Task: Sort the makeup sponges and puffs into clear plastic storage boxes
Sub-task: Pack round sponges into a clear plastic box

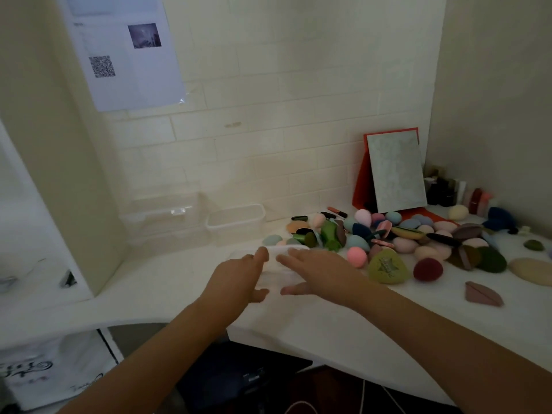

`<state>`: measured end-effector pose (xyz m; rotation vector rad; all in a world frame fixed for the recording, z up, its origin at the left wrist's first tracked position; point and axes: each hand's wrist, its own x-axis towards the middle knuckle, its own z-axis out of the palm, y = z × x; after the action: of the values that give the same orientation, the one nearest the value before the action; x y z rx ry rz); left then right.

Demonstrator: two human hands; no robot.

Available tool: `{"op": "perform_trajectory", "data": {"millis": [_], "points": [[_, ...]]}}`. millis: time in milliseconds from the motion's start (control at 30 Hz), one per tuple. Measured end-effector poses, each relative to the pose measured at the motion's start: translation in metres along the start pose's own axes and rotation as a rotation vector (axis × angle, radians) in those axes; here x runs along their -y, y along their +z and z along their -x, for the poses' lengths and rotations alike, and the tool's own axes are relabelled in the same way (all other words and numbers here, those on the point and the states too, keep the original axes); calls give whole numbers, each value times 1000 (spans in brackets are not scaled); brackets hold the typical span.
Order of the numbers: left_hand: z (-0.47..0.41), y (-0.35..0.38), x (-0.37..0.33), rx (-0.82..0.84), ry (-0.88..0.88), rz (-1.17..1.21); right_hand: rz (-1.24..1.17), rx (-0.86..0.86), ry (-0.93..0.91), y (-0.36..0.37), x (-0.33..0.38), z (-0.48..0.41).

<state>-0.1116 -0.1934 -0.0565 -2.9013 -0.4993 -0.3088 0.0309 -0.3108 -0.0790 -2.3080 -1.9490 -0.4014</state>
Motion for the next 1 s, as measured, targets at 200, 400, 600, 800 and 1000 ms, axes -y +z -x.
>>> {"op": "perform_trajectory", "data": {"millis": [200, 400, 600, 800, 1000], "points": [[-8, -5, 20, 36, -14, -103, 114, -63, -49, 12, -9, -19], [-23, -11, 21, 110, 64, -291, 170, -100, -132, 10, -23, -25], [-23, -8, 5, 230, 103, -404, 179, -370, -308, 33, -31, -18], [-15, -5, -14, 331, 84, -448, 296, -440, -320, 43, -26, -5], [-8, -1, -22, 380, 65, -426, 297, -403, -221, 55, -19, 2]]}}
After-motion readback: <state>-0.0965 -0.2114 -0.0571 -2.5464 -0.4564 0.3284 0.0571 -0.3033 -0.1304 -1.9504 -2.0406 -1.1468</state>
